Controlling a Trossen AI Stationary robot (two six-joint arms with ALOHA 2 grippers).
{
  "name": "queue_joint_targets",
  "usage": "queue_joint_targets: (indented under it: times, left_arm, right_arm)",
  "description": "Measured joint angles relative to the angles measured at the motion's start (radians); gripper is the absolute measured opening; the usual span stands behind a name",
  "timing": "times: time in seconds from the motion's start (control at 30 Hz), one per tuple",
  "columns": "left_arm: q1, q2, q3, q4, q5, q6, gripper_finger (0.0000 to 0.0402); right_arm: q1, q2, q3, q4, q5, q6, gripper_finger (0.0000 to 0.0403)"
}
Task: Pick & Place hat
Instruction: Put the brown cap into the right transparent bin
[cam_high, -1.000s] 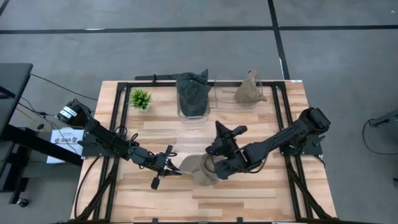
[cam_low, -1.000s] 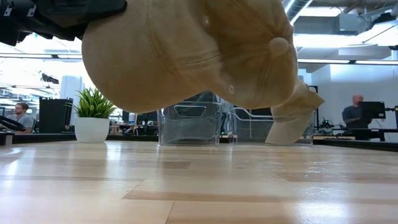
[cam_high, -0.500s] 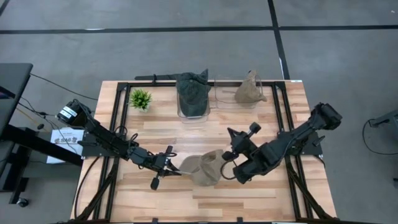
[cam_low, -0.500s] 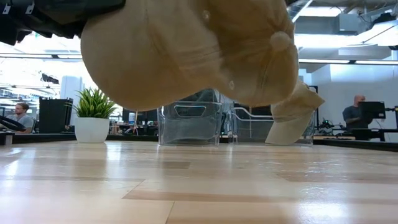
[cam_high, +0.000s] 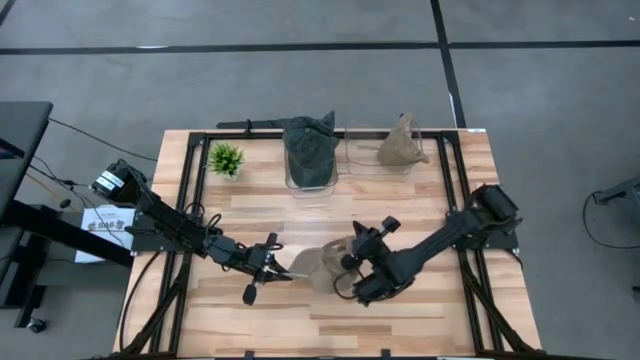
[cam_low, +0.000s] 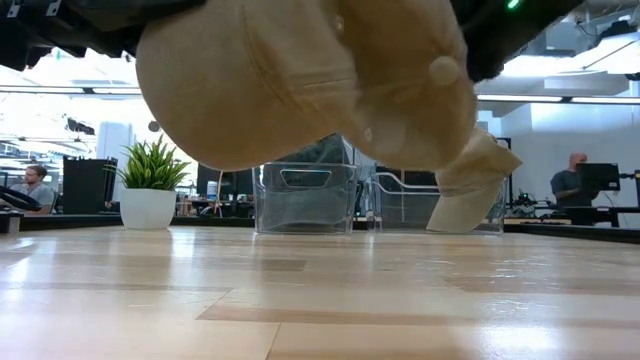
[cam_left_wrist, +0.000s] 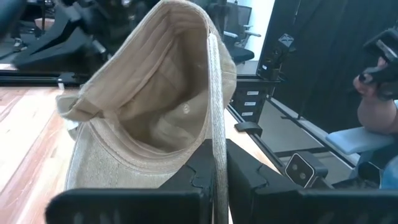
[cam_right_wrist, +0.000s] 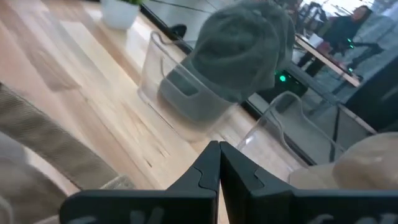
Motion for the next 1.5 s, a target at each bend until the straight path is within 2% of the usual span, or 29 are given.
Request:
queue_joint_targets:
  times: [0.17, 0.27, 0.47, 0.6, 0.83, 0.9, 1.23, 1.5]
  left_arm:
    - [0.0, 0.0, 0.0, 0.003, 0.0, 0.0, 0.0021]
    - [0.0, 0.0, 0.0, 0.001, 0.0, -0.001, 0.0021]
    - [0.0, 0.0, 0.0, 0.004, 0.001, 0.0, 0.0021]
    - [0.0, 0.0, 0.0, 0.002, 0.004, 0.001, 0.0021]
    - [-0.001, 0.0, 0.0, -0.001, 0.011, 0.005, 0.0021]
    - [-0.001, 0.0, 0.0, -0.001, 0.01, 0.005, 0.0021]
    - [-0.001, 0.0, 0.001, -0.009, 0.001, 0.005, 0.0021]
    - [0.0, 0.0, 0.001, -0.013, -0.007, 0.005, 0.0021]
  right_arm:
    - [-0.084, 0.04, 0.0, 0.159, 0.007, -0.049, 0.0001]
    - [-0.128, 0.055, 0.0, 0.377, -0.027, -0.244, 0.0001]
    - [-0.166, 0.075, 0.002, 0.865, -0.262, -0.685, 0.0001]
    - [-0.164, 0.074, 0.002, 1.028, -0.379, -0.81, 0.0001]
    - [-0.135, 0.075, 0.001, 1.043, -0.591, -0.849, 0.0001]
    - [-0.118, 0.075, 0.001, 1.033, -0.618, -0.851, 0.0001]
    - [-0.064, 0.051, 0.001, 0.952, -0.623, -0.878, 0.0001]
    - [-0.087, 0.008, 0.001, 0.902, -0.534, -0.878, 0.0001]
